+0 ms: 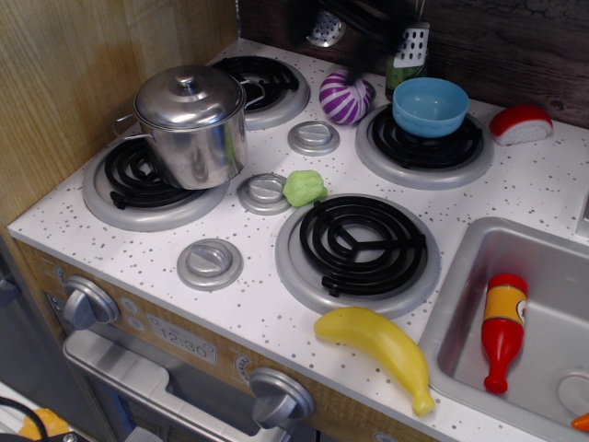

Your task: Take lid off pot or pan

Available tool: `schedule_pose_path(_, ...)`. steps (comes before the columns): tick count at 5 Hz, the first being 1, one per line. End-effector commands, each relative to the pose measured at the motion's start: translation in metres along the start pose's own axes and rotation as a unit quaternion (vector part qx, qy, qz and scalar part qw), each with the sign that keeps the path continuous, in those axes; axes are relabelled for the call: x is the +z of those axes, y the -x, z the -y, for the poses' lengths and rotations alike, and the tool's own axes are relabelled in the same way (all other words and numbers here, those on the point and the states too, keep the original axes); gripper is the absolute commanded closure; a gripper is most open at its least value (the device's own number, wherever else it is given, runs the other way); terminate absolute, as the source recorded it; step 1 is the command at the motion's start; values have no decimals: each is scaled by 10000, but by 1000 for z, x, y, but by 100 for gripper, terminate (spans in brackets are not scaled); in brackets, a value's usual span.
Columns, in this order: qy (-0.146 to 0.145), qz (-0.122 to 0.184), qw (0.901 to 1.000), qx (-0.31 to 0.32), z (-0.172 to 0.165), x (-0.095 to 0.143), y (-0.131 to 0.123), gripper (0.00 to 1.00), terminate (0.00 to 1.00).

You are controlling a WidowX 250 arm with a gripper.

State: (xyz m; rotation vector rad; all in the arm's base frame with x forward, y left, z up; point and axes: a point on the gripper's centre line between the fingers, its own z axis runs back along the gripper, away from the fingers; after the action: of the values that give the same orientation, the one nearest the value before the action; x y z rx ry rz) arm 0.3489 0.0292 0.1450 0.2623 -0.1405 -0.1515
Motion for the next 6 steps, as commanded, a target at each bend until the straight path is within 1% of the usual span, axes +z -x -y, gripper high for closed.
schedule_pose_path(1, 154, 421, 9989, -138, -72, -9, 16, 0, 0)
schedule_pose_path(2, 246, 452, 9982, -309, -92, -25, 23, 0, 0)
schedule_pose_path(3, 260, 278, 9988, -315, -103, -34, 28, 0, 0)
schedule_pose_path(4, 415, 328, 9976, -442, -106, -43, 31, 0, 0)
schedule_pose_path(5, 521, 305, 9970, -493, -105, -54, 31, 0, 0)
schedule_pose_path(6, 533, 387, 9966, -502, -105, -59, 32, 0, 0)
